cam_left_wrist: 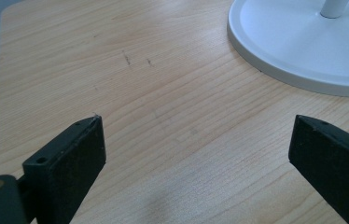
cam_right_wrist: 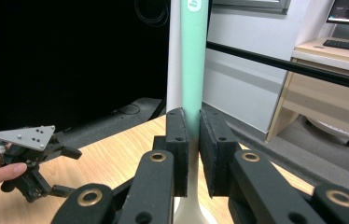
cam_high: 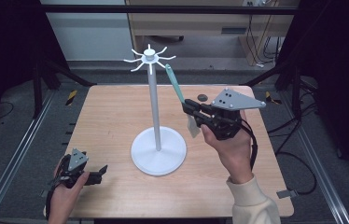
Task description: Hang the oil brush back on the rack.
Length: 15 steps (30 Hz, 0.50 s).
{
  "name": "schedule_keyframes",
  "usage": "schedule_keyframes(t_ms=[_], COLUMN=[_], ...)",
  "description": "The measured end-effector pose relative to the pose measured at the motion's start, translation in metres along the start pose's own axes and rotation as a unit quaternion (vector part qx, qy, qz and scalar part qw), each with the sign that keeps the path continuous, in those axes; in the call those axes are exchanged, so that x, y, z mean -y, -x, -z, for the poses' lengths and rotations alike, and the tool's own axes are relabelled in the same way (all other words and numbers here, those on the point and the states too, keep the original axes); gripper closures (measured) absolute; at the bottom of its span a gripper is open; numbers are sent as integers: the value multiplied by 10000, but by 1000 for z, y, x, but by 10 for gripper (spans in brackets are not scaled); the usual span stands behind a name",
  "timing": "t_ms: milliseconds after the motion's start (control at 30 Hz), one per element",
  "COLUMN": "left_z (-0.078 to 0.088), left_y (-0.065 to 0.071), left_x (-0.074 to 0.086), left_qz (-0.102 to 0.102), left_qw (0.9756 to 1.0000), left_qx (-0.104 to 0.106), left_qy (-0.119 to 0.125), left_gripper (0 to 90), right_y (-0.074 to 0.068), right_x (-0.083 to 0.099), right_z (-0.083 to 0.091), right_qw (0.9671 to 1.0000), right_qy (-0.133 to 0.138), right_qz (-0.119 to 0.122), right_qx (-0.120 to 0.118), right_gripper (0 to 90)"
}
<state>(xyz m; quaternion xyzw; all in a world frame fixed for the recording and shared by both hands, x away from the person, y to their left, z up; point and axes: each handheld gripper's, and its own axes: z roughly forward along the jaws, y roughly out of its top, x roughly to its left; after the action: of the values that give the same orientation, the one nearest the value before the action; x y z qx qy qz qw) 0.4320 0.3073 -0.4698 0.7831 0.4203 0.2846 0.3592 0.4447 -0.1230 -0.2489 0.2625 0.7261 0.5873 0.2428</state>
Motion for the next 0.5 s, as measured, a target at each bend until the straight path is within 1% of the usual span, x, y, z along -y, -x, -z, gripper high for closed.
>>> schedule_keyframes(t_ms=[500], left_z=[0], left_y=[0], left_x=[0], left_qz=[-27], left_qw=[10000], left_qx=[3], left_qy=[-24], left_gripper=[34], right_y=[0], right_x=[0], right_z=[-13], right_qw=[10000], right_qy=[-41], right_qz=[-1], right_qx=[-55], right_gripper=[826])
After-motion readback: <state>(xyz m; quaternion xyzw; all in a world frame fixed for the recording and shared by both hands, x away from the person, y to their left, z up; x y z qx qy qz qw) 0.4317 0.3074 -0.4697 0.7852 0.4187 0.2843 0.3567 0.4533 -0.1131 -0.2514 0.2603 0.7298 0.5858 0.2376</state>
